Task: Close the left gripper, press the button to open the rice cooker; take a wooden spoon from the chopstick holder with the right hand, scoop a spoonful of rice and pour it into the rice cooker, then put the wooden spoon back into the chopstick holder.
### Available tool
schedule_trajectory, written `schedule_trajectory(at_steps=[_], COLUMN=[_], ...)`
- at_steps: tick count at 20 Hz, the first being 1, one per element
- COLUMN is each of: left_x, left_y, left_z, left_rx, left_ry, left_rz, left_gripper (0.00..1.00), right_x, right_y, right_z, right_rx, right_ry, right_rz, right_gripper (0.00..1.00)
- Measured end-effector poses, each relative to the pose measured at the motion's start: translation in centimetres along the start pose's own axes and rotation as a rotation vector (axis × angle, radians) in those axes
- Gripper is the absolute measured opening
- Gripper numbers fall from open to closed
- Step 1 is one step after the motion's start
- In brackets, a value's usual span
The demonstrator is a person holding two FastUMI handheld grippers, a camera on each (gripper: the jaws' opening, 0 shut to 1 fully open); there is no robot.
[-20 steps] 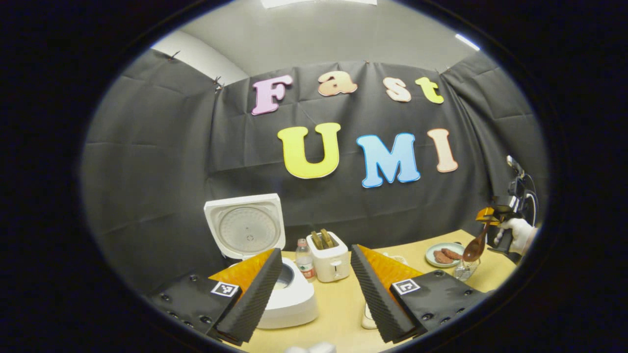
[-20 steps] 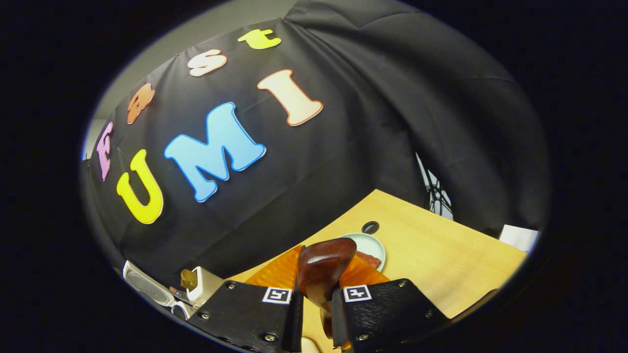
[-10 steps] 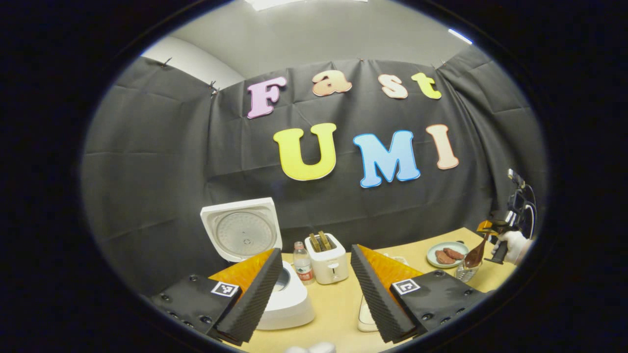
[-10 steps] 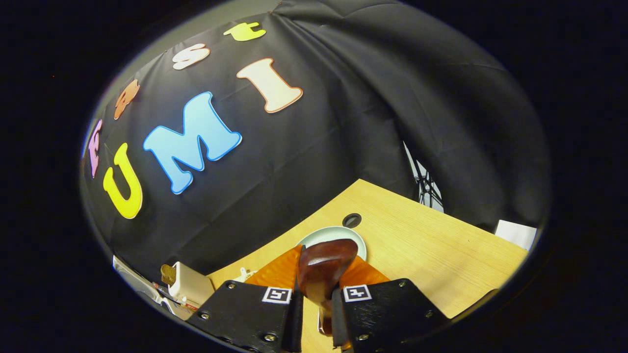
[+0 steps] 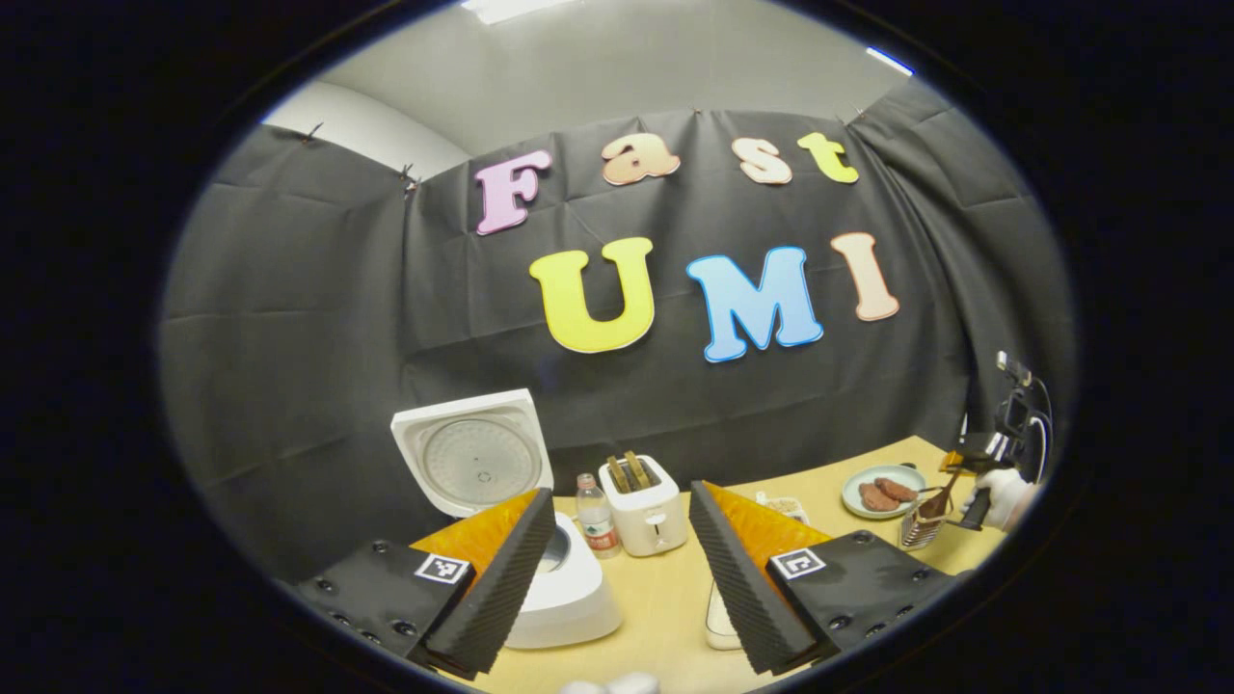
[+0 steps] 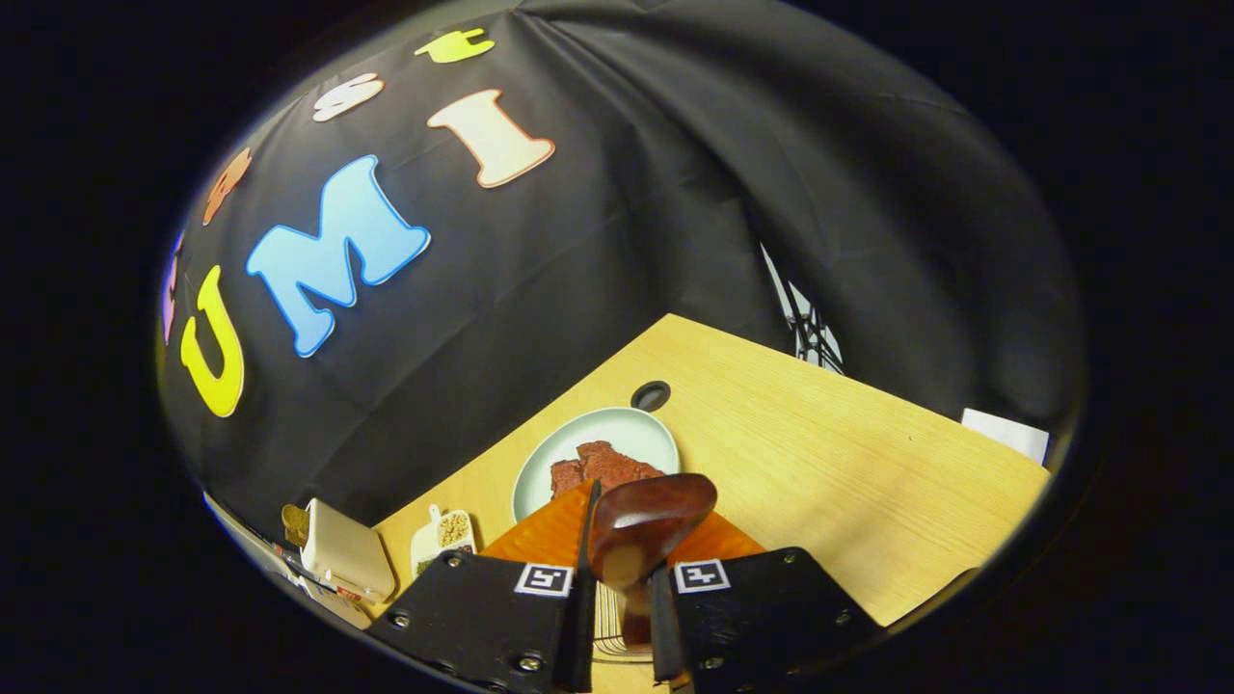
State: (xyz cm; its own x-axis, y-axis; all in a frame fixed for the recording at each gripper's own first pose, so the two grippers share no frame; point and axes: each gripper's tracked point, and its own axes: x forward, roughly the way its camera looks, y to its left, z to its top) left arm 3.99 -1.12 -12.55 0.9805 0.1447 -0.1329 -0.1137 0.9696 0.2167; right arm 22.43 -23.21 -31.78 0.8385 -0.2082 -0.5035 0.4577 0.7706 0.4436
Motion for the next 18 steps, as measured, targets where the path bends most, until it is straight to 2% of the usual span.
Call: schedule_trajectory(at_steps=[3,5,7,9,10,11,12,13,15,18], left_x=[0.2,0.3,0.6,0.8,1.0,1.2,1.5,1.6,2.0,2.8], left_y=[-0.3,-0.3,-0.2,0.2,0.3,0.4,0.4,0.5,1.0,2.2], left_z=[0.1,0.3,0.4,0.9,1.1,1.2,1.3,1.3,1.6,2.6], left_rx=[0.000,0.001,0.000,0.004,0.005,0.002,-0.005,-0.012,-0.020,-0.030], left_ry=[0.002,-0.002,-0.002,-0.013,-0.016,-0.017,-0.017,-0.019,-0.023,-0.039], left_rz=[-0.009,-0.012,-0.017,-0.016,-0.015,-0.016,-0.020,-0.026,-0.031,-0.029], left_gripper=[0.97,0.99,0.99,0.97,0.95,0.95,0.99,0.99,0.99,0.99], right_x=[-0.1,-0.7,-1.6,-3.0,-4.1,-5.3,-6.7,-8.3,-11.8,-17.7], right_y=[-0.9,-1.2,-1.4,-1.3,-1.1,-0.9,-0.6,0.4,2.2,6.9], right_z=[0.0,0.2,0.9,2.0,3.2,4.8,5.9,7.0,9.2,12.8], right_rx=[-0.007,-0.022,-0.058,-0.114,-0.149,-0.196,-0.242,-0.285,-0.371,-0.430], right_ry=[0.006,0.005,-0.012,-0.039,-0.072,-0.126,-0.166,-0.193,-0.261,-0.393], right_rz=[-0.021,-0.044,-0.060,-0.061,-0.068,-0.074,-0.081,-0.066,-0.053,0.019], right_gripper=[0.24,0.24,0.32,0.64,0.87,0.89,0.91,0.97,0.98,0.98])
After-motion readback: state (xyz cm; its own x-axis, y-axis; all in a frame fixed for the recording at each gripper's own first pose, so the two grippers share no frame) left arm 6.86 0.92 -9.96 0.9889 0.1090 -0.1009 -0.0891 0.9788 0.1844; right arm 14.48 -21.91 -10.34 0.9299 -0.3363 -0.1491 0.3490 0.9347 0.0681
